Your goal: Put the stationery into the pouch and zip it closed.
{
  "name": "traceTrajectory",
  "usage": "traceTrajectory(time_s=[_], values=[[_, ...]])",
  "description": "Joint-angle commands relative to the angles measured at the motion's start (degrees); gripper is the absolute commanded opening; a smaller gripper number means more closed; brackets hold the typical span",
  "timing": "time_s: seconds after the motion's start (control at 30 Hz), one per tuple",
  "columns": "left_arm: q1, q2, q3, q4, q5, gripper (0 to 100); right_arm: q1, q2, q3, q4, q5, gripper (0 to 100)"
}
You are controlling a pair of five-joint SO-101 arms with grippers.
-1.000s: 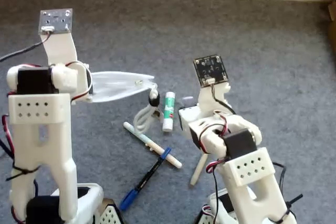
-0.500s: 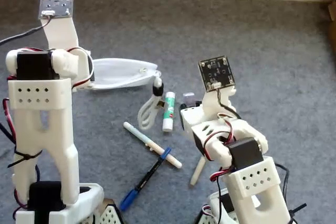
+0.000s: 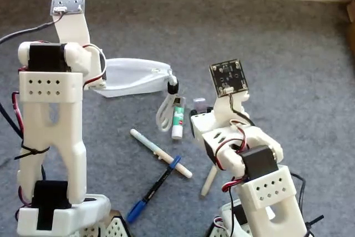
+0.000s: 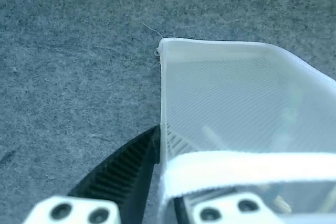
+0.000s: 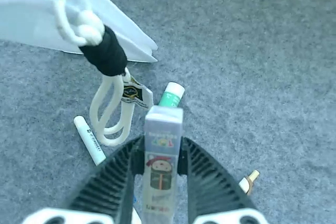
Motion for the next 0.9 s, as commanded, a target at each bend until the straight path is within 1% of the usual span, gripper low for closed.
traceTrajectory(time_s=[0.0, 0.23, 0.5, 0.77, 0.87], values=[[0.92, 0.31, -0.31, 0.35, 2.99, 1, 0.75, -2.15, -2.59, -2.68, -0.18, 0.5], [0.92, 0.4, -0.31, 0.35, 3.08, 1, 0.75, -2.15, -8.04, -4.26, -0.09, 0.5], [0.92, 0.31, -0.31, 0.35, 3.08, 1, 0.75, -2.15, -8.75, -12.26, -0.09, 0.5], [0.92, 0.31, -0.31, 0.35, 3.08, 1, 0.66, -2.15, -8.92, -16.84, -0.35, 0.5], [0.92, 0.31, -0.31, 0.35, 3.08, 1, -1.19, -2.15, -8.92, -18.86, -0.18, 0.5]])
